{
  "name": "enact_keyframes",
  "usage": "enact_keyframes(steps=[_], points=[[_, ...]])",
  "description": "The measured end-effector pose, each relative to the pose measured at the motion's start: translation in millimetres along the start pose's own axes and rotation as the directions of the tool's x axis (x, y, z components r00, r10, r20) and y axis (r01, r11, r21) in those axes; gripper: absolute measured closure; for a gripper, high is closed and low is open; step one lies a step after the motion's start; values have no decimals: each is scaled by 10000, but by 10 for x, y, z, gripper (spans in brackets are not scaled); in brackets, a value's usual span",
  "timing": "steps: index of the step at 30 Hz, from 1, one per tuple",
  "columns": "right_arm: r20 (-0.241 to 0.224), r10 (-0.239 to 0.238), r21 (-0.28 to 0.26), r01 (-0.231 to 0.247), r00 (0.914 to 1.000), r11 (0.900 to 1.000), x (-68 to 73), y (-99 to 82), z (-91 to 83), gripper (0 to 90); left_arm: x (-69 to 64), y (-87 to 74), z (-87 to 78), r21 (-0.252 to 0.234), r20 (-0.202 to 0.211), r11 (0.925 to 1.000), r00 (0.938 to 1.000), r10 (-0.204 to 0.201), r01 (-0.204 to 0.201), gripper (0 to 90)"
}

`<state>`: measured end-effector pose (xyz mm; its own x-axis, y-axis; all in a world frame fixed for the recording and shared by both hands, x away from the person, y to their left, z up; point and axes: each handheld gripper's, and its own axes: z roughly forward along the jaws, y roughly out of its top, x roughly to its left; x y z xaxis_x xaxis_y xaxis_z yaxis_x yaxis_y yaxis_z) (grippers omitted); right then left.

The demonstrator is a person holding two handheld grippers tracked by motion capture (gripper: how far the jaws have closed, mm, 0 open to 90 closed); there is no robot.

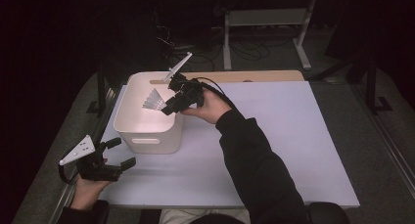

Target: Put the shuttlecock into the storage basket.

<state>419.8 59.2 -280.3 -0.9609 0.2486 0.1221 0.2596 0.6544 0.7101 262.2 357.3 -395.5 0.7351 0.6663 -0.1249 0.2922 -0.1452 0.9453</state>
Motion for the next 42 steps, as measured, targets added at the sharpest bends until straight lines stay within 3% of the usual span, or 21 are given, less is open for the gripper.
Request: enact_keyframes(steps=[23, 42], points=[[-334, -65, 373, 78, 9994, 9993, 17, -15, 254, 638, 0, 0, -2, -15, 3, 10000, 10000, -8, 8, 0], [-501, -103, 641, 135, 9987, 9979, 39, -21, 364, 638, 2, 0, -2, 7, 8, 10000, 10000, 19, -19, 0]])
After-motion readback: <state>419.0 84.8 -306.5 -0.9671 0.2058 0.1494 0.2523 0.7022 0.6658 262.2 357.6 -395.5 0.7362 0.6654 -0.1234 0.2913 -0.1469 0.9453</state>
